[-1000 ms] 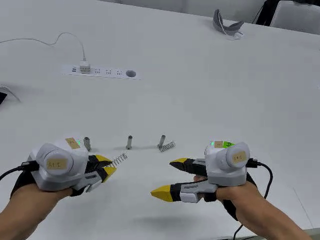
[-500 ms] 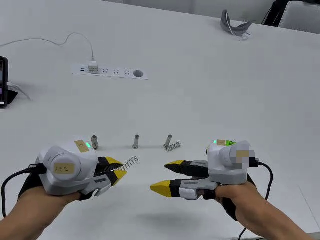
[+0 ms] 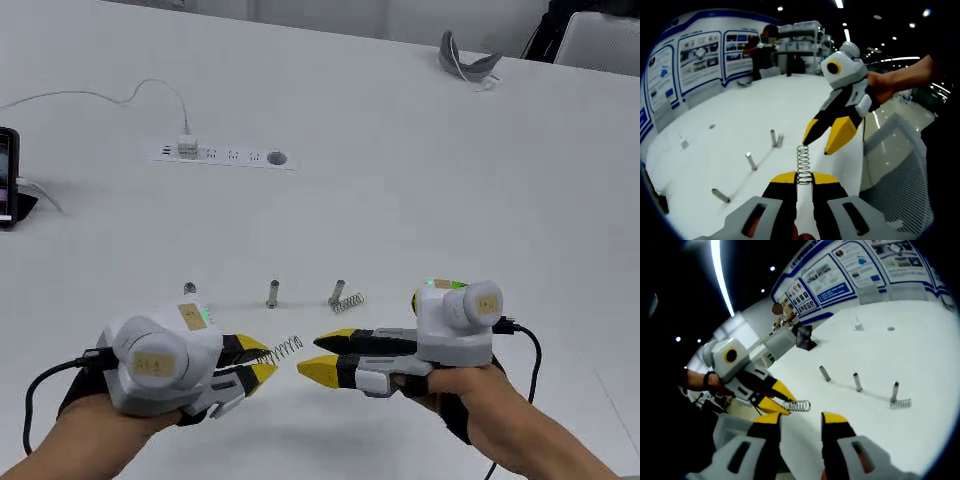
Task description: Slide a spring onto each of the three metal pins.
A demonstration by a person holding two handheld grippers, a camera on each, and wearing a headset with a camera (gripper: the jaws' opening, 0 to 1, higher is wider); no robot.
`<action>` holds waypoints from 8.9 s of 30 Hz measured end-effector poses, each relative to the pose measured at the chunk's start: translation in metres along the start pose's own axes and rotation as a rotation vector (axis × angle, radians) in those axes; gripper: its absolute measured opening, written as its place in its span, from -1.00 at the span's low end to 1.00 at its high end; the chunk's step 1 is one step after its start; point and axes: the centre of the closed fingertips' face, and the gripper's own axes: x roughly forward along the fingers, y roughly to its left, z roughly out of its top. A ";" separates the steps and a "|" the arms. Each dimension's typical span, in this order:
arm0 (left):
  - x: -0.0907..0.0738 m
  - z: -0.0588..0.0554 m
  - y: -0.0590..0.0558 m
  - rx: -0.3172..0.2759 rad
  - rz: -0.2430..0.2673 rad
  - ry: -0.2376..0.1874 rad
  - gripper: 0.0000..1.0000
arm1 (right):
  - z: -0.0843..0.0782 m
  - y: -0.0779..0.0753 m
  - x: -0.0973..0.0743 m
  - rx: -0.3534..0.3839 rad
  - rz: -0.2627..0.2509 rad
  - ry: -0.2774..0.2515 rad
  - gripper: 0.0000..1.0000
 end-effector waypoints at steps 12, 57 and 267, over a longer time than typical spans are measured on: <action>0.007 0.014 -0.015 0.038 -0.044 -0.013 -0.80 | 0.003 0.008 -0.004 0.041 0.049 -0.019 -0.50; 0.011 0.036 -0.010 0.051 -0.112 -0.076 -0.81 | 0.038 0.029 -0.008 -0.393 0.156 0.280 -0.76; -0.095 -0.083 0.059 -0.317 0.244 0.060 0.52 | 0.019 -0.123 0.096 -0.557 -0.088 0.575 -0.12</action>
